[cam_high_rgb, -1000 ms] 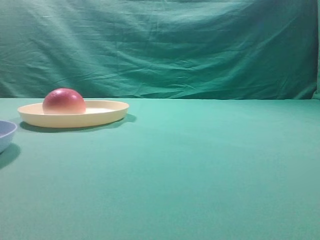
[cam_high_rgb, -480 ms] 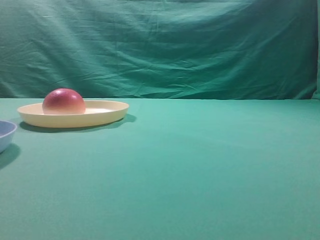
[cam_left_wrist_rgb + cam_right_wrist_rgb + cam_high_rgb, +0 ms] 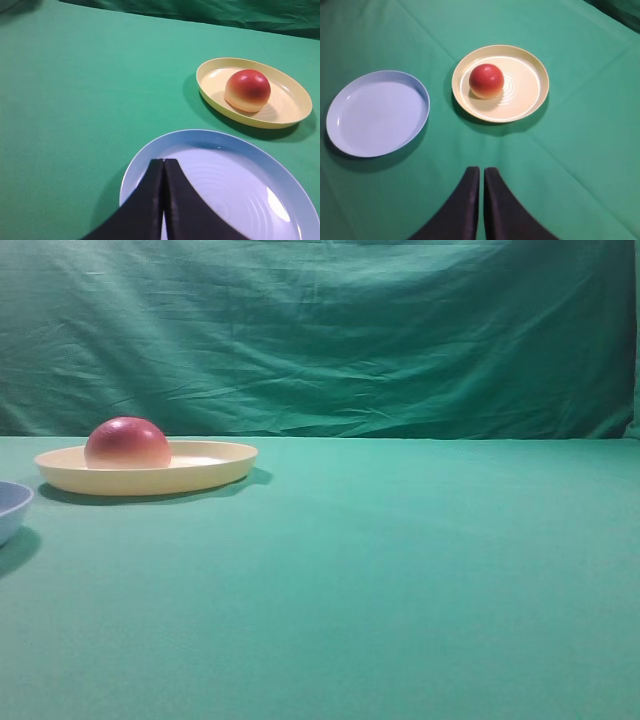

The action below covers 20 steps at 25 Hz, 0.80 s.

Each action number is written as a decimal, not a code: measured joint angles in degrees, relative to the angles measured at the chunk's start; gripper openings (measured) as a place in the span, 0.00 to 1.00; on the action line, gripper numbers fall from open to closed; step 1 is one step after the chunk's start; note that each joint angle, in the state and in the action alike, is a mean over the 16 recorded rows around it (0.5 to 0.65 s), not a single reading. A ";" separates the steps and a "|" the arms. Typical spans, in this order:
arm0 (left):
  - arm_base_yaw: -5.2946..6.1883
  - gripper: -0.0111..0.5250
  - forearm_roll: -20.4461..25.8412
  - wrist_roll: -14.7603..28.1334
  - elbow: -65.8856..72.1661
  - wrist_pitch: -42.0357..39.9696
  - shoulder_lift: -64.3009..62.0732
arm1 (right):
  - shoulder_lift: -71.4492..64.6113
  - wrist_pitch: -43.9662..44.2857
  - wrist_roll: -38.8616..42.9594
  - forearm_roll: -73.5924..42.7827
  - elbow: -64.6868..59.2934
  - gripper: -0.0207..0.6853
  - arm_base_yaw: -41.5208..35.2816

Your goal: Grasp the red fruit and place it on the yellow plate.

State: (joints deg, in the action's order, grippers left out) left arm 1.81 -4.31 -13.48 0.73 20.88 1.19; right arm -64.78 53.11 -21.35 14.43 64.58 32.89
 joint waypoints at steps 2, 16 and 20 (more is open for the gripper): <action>0.00 0.02 0.00 0.00 0.00 0.00 0.00 | 0.71 0.78 1.87 -2.26 -0.31 0.03 0.00; 0.00 0.02 0.00 0.00 0.00 0.00 0.00 | 9.47 -8.31 9.64 -10.34 -8.24 0.03 -6.97; 0.00 0.02 0.00 0.00 0.00 0.00 0.00 | 14.97 -12.15 9.66 -10.01 -13.87 0.03 -11.91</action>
State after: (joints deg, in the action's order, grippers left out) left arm 1.81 -4.31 -13.48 0.73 20.88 1.19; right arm -49.81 40.96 -11.68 4.42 50.71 20.98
